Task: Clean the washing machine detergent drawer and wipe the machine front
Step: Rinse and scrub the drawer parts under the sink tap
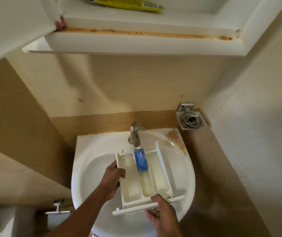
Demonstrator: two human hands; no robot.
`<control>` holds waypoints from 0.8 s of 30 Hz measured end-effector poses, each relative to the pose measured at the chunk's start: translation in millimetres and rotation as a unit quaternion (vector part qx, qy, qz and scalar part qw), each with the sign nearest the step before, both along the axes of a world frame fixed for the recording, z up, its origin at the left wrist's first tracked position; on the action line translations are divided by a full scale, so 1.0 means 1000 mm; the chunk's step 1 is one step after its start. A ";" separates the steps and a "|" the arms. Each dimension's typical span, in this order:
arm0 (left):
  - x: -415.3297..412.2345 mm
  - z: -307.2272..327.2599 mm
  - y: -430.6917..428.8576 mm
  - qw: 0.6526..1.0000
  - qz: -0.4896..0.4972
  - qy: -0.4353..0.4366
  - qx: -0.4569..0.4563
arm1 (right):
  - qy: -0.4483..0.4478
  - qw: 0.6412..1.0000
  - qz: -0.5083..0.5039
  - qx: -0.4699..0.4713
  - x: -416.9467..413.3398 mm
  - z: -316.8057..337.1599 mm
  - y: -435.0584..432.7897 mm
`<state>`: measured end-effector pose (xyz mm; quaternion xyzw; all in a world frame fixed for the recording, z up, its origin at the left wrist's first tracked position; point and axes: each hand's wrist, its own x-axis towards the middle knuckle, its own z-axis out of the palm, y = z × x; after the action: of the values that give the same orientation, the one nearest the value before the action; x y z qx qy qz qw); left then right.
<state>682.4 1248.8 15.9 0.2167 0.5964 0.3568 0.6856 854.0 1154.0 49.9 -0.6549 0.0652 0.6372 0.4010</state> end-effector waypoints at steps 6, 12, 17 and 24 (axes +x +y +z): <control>-0.005 -0.002 0.001 1.000 -0.011 0.009 -0.013 | 0.010 1.000 0.013 -0.026 -0.001 0.006 0.002; -0.015 -0.011 0.000 0.999 -0.003 0.016 -0.037 | 0.017 0.999 0.027 -0.035 -0.006 0.019 0.015; -0.015 -0.012 0.000 0.999 0.001 0.011 -0.039 | 0.014 0.999 0.021 -0.041 -0.004 0.019 0.016; -0.014 -0.012 0.000 0.999 0.002 0.007 -0.046 | 0.013 0.999 0.020 -0.035 -0.006 0.017 0.017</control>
<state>668.6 1248.9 4.2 0.1858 0.6174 0.3288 0.6901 847.7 1170.7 66.9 -0.6614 0.0797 0.6511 0.3636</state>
